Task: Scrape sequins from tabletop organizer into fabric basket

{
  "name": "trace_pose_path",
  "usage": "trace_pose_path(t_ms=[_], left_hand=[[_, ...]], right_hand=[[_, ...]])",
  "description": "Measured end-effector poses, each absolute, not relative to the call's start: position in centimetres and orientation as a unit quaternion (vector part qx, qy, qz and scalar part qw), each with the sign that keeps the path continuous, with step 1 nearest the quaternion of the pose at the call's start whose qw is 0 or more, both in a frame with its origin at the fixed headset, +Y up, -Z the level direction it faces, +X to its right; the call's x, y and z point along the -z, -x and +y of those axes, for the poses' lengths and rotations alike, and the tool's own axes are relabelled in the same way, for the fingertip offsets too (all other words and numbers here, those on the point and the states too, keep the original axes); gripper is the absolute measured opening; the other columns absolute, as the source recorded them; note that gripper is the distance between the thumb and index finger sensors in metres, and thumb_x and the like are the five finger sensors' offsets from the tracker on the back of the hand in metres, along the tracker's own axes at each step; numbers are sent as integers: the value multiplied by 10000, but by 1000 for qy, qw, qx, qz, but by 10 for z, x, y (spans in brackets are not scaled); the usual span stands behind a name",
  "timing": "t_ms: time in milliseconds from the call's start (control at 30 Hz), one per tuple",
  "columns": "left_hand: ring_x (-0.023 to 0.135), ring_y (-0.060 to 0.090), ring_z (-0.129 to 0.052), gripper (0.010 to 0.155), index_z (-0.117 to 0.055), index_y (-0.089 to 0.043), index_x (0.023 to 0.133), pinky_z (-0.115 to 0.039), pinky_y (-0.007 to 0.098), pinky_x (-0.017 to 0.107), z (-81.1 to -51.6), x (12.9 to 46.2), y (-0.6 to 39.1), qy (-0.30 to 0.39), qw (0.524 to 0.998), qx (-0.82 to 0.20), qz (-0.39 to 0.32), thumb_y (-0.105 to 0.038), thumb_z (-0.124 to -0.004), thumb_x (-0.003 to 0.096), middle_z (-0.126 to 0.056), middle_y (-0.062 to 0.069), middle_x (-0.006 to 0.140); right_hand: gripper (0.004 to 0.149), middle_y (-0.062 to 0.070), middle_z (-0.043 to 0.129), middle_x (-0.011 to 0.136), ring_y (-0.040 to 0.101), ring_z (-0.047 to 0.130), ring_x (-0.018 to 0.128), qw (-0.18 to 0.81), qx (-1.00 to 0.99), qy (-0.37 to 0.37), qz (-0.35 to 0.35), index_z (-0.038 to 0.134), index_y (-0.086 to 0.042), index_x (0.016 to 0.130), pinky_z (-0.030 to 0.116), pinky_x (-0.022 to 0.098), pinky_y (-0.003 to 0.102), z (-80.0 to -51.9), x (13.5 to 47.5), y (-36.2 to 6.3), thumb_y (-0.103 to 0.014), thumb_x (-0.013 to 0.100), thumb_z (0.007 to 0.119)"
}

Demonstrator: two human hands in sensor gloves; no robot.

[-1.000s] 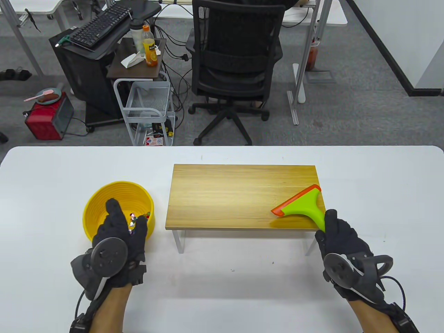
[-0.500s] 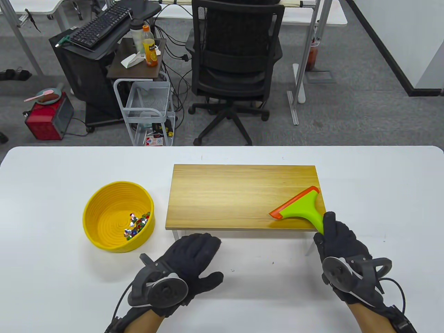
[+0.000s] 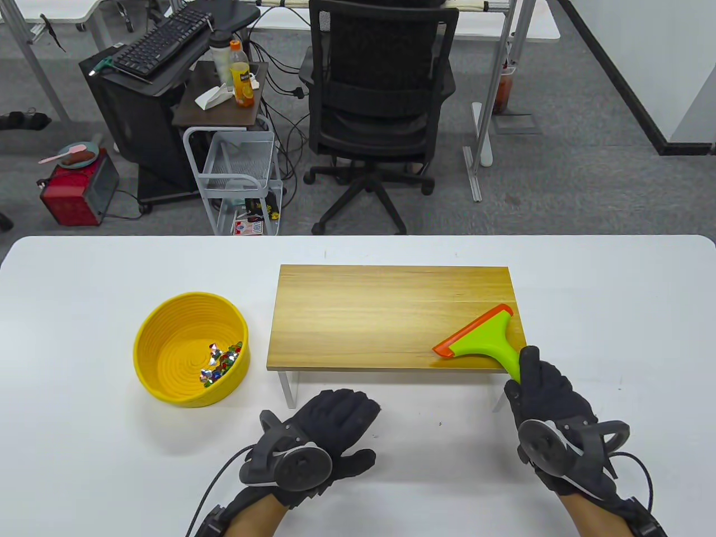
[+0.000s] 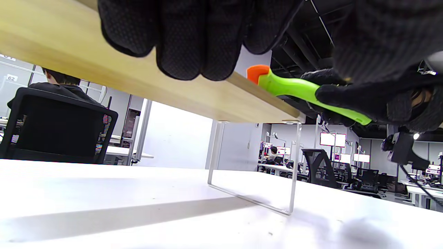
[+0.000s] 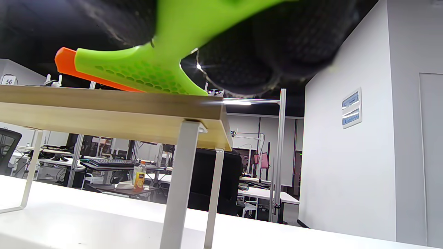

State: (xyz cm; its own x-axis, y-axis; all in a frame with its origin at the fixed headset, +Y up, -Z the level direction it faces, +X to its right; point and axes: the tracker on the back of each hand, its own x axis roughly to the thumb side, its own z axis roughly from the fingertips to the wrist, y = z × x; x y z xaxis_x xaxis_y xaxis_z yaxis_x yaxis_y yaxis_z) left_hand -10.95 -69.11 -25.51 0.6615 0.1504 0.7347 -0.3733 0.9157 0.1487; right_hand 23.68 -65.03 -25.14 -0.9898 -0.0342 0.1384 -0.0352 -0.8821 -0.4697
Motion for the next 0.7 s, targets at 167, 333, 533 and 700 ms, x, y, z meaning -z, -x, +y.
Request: trace_pose_path(t_ms=[167, 333, 533, 700], left_hand=[[895, 348, -846, 765, -663, -233, 989, -702, 573, 698, -698, 257, 109, -141, 902, -148, -381, -667, -821, 379, -799, 83, 1010], [897, 349, -842, 748, -666, -230, 988, -694, 577, 699, -699, 258, 110, -145, 903, -153, -375, -662, -802, 392, -799, 85, 1010], [899, 346, -841, 744, -667, -231, 987, -691, 578, 700, -700, 258, 108, -144, 903, -150, -377, -663, -794, 394, -796, 85, 1013], [901, 346, -839, 741, -667, -231, 987, -688, 579, 701, -701, 257, 107, -143, 903, -147, -377, -665, -784, 398, -797, 84, 1013]], right_hand=[[628, 212, 738, 948, 328, 948, 599, 13, -969, -51, -243, 471, -29, 1098, 862, 406, 376, -639, 253, -244, -387, 616, 658], [639, 245, 691, 971, 359, 919, 635, 42, -973, 2, -227, 418, -4, 1106, 847, 433, 399, -632, 257, -265, -356, 623, 645], [647, 298, 620, 988, 404, 879, 672, 79, -974, 65, -200, 342, 30, 1104, 829, 462, 434, -641, 261, -292, -314, 629, 616], [657, 340, 568, 990, 439, 849, 694, 87, -975, 115, -168, 289, 62, 1092, 825, 480, 464, -655, 264, -312, -277, 623, 599]])
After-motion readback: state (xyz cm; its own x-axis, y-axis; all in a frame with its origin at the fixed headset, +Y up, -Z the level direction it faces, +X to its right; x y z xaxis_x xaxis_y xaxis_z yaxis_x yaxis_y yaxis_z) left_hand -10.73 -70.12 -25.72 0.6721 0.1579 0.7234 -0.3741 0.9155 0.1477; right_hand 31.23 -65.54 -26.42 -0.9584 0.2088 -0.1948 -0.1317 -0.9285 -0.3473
